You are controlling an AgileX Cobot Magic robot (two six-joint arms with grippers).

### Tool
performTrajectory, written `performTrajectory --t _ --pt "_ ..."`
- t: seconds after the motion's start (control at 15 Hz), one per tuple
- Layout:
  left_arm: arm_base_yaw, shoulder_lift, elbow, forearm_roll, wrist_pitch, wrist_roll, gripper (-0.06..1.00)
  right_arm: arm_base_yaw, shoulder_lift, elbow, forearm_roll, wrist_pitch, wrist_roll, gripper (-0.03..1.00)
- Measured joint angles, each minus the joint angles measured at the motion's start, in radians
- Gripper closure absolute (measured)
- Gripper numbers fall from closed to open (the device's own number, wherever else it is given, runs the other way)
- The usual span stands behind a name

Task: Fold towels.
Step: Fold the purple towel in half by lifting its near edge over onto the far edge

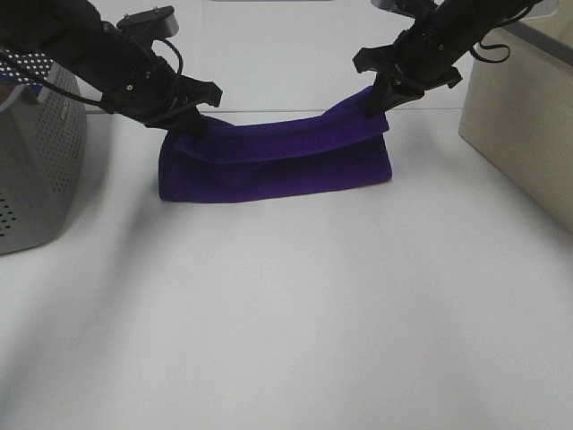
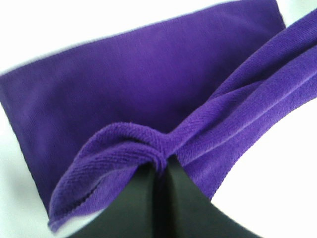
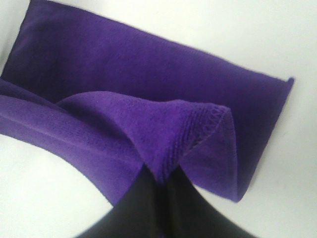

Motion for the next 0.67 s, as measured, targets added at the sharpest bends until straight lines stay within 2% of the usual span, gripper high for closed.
performTrajectory --t 0.13,0.27,0.47,0.6,0.67 --pt "0.000 0.073 -0.102 0.031 -0.024 0.000 0.94 0.000 0.098 -0.130 -0.025 0.019 0.038 0.94" --pt "0.000 0.127 -0.176 0.072 -0.027 -0.001 0.94 0.000 0.173 -0.188 -0.029 0.024 0.049 0.94" --pt "0.000 0.182 -0.196 0.094 -0.030 -0.001 0.94 0.000 0.235 -0.224 -0.032 0.008 0.050 0.94" --pt "0.000 0.207 -0.196 0.106 -0.077 -0.001 0.94 0.000 0.261 -0.235 -0.032 -0.024 0.051 0.93" --pt "0.000 0.215 -0.196 0.107 -0.106 -0.001 0.94 0.000 0.263 -0.235 -0.032 -0.033 0.051 0.89"
